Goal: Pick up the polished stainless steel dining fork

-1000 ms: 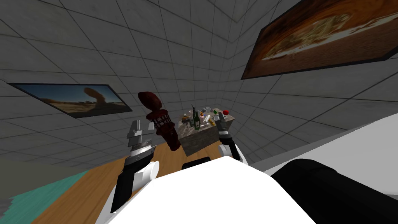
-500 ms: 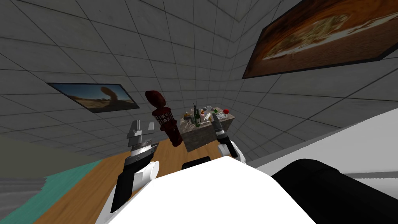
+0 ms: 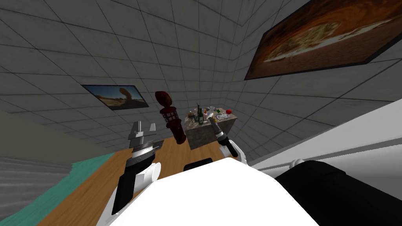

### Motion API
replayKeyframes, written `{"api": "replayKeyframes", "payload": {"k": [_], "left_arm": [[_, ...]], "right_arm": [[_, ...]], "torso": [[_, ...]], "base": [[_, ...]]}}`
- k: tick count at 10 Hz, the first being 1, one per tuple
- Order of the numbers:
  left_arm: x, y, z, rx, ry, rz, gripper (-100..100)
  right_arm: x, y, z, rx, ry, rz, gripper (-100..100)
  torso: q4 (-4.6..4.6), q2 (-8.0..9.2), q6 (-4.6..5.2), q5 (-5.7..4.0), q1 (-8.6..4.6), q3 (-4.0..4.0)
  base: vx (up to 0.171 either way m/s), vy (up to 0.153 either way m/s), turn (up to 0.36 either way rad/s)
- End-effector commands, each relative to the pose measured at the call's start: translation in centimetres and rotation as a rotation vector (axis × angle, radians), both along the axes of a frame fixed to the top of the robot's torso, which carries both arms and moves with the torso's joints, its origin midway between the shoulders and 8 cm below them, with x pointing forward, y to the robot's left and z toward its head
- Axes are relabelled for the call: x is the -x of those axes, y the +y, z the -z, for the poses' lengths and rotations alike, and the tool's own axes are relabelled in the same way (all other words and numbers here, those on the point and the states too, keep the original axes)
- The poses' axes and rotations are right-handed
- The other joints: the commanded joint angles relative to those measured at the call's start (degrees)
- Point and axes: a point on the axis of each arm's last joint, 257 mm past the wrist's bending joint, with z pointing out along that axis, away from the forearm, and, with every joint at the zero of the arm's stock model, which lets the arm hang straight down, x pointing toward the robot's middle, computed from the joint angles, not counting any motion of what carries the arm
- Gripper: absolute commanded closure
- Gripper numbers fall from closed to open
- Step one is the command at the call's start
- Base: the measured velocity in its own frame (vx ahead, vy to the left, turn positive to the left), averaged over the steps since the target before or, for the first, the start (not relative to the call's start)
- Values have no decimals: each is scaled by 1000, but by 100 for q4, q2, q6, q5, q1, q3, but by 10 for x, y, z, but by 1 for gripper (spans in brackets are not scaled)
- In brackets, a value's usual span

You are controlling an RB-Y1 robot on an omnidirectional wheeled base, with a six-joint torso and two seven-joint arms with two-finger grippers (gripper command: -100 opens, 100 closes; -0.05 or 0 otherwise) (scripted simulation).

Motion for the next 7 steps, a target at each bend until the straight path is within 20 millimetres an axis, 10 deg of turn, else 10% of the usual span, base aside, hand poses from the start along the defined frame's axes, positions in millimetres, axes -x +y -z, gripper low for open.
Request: {"api": "replayKeyframes", "payload": {"k": [1,7], "left_arm": [[0,0,0,0,0,0,0],[0,0,0,0,0,0,0]], "right_arm": [[-2,11,10,64,1,-32,-100],[1,35,55,286,11,-121,-100]], "torso": [[0,0,0,0,0,0],[-4,-18,0,0,2,-10]], "base": [[-104,6,98],[-81,16,85]]}}
